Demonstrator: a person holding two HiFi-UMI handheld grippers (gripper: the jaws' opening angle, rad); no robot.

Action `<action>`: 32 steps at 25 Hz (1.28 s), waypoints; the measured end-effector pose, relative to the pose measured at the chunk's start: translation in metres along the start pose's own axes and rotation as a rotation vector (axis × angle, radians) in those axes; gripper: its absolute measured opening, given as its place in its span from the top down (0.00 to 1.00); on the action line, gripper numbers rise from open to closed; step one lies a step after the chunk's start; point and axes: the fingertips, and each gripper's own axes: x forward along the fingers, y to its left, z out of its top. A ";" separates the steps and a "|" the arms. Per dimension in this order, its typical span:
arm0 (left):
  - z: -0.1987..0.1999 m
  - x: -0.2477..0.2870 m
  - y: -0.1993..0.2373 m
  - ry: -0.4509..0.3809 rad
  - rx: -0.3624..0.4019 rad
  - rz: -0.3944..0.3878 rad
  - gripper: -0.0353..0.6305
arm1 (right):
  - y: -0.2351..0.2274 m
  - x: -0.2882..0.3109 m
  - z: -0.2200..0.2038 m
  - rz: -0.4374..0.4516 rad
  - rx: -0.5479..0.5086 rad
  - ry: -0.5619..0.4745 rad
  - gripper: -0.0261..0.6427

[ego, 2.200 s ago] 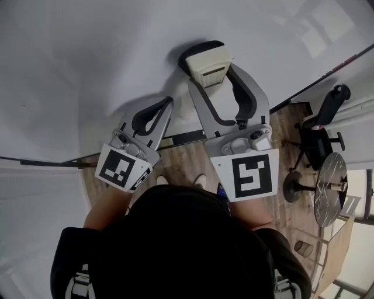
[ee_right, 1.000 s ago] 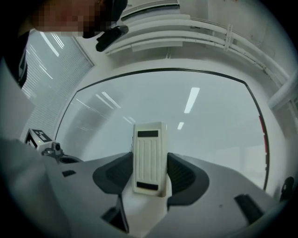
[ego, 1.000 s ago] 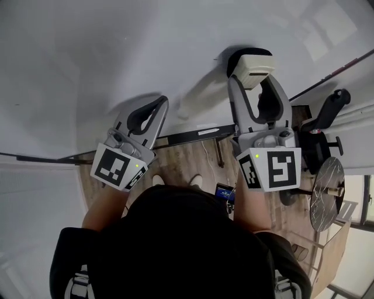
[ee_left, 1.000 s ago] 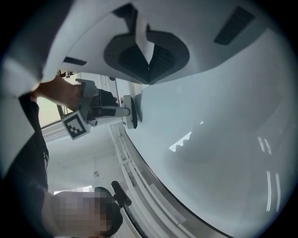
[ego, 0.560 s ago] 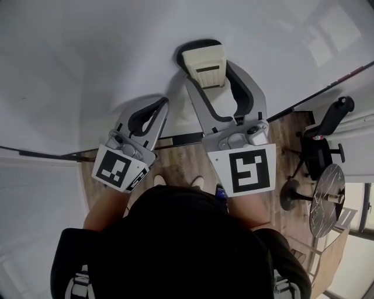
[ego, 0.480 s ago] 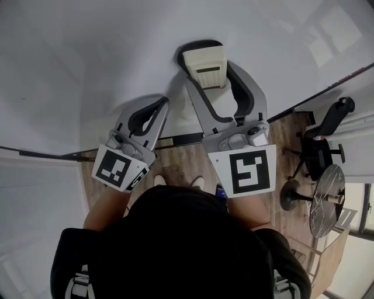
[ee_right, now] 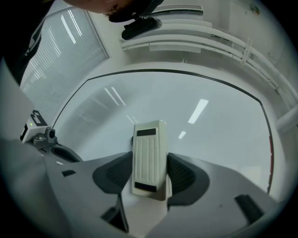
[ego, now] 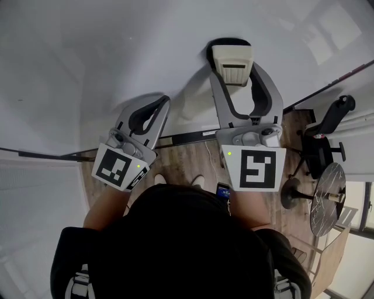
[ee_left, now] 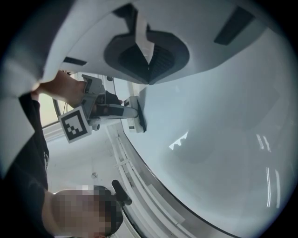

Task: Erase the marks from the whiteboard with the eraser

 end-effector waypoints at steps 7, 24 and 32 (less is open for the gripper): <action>0.000 0.006 -0.010 0.010 0.000 -0.012 0.94 | -0.085 -0.015 -0.038 -0.174 0.015 0.080 0.61; -0.011 0.013 -0.036 -0.028 -0.073 -0.120 0.93 | -0.058 -0.047 -0.065 0.025 0.165 0.057 0.61; -0.001 0.035 -0.058 0.013 -0.124 -0.223 0.71 | -0.020 -0.072 -0.098 0.284 0.472 0.066 0.61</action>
